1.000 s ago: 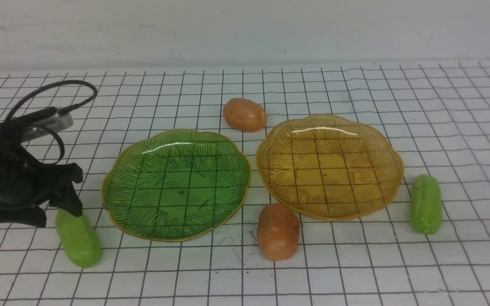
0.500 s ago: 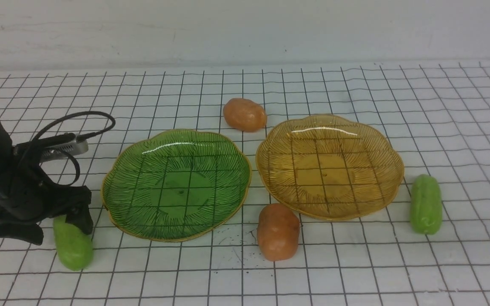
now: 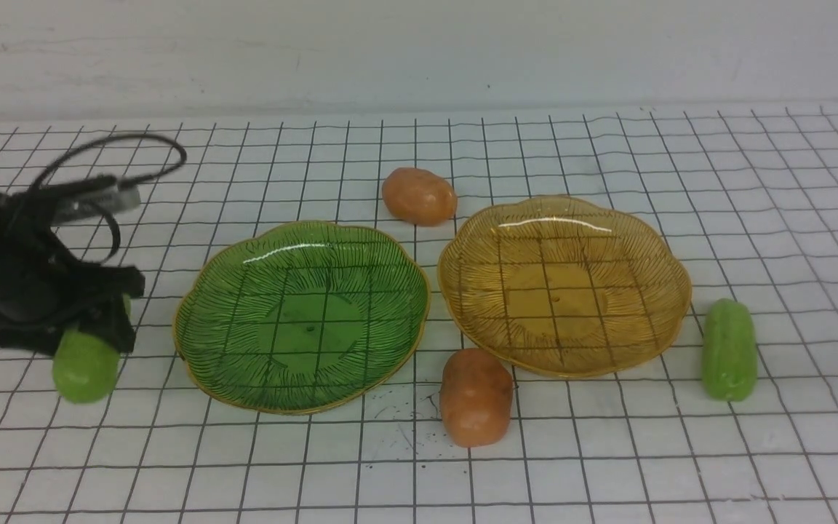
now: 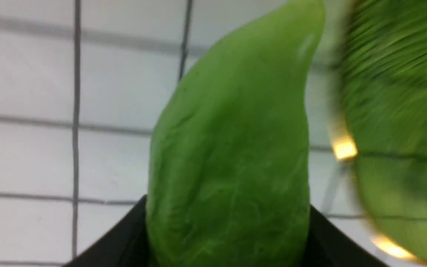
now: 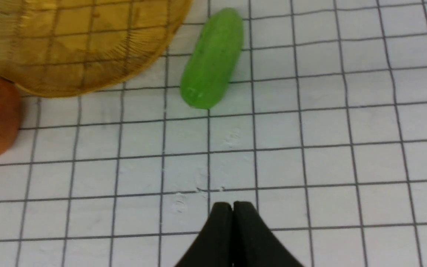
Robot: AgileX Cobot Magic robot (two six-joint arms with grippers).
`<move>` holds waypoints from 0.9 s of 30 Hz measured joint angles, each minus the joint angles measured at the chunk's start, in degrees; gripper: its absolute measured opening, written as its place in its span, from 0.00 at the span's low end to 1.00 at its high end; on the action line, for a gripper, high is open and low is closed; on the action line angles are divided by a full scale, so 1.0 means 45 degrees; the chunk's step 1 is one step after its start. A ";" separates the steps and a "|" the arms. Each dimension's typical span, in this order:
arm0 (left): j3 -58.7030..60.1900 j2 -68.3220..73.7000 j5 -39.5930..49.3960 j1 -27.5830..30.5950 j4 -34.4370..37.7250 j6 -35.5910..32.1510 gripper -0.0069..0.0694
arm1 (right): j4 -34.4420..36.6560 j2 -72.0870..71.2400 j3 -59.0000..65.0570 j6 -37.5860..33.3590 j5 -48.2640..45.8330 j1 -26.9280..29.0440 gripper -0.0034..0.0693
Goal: Put different types of vegetables on the plate.
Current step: 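Put the green cucumber next to the left plate into that plate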
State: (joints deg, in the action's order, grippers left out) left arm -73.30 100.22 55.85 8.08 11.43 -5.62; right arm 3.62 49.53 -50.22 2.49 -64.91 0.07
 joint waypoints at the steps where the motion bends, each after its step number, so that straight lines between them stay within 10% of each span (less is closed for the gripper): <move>1: -0.0552 -0.0396 0.0023 -0.0279 0.0637 -0.0214 0.58 | -0.0195 0.1074 -0.0605 0.0013 -0.0447 0.0000 0.03; 15: -0.1566 0.0839 -0.2023 -0.3219 0.1976 -0.1104 0.58 | 0.0238 0.6846 -0.3214 -0.0458 0.0718 -0.0015 0.12; 27: -0.2280 0.1952 -0.0789 -0.3230 0.2205 -0.0878 0.92 | 0.1386 1.1290 -0.3438 -0.0554 0.4044 -0.0022 0.86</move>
State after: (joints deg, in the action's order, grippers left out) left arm -83.56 109.00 52.30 -6.45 21.35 -9.57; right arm 9.85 100.34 -65.69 0.00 -46.71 -0.03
